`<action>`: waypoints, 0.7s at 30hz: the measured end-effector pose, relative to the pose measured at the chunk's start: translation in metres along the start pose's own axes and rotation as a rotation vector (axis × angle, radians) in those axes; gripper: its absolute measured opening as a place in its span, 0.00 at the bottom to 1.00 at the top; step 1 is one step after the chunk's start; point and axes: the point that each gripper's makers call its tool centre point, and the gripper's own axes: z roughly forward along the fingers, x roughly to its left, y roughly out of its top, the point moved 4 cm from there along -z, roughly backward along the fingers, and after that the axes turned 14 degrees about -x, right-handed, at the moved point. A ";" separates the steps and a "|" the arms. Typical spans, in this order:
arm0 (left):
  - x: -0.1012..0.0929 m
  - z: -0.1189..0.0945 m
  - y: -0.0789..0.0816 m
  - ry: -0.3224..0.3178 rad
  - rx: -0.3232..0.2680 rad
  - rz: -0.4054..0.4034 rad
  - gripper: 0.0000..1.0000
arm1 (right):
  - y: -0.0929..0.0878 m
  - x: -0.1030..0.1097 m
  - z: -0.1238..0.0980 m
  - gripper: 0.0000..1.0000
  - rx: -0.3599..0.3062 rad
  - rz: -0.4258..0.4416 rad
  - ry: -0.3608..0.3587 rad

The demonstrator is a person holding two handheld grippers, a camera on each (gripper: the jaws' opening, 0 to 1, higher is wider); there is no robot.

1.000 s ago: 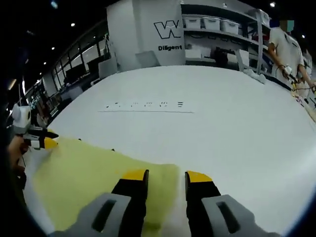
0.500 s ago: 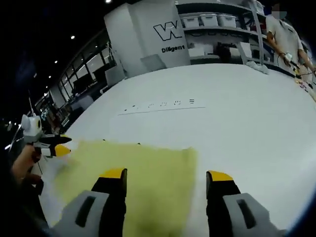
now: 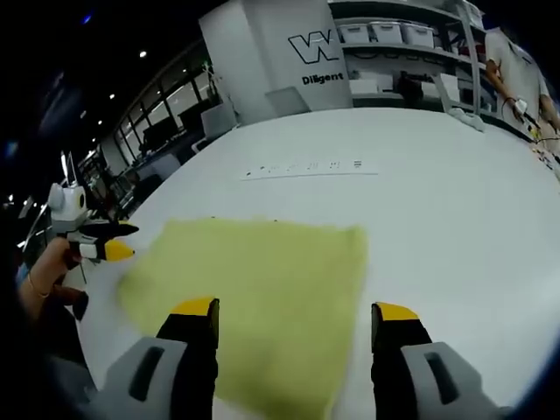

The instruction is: Fold the garment on the visible template until the final outline fits inside the template.

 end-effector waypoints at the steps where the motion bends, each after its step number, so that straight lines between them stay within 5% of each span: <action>1: -0.001 -0.002 -0.001 -0.002 0.007 0.001 0.70 | -0.002 0.002 -0.003 0.71 0.003 -0.005 0.002; 21: -0.022 -0.050 -0.032 -0.059 0.029 0.045 0.71 | -0.033 0.007 -0.027 0.78 0.061 -0.003 0.056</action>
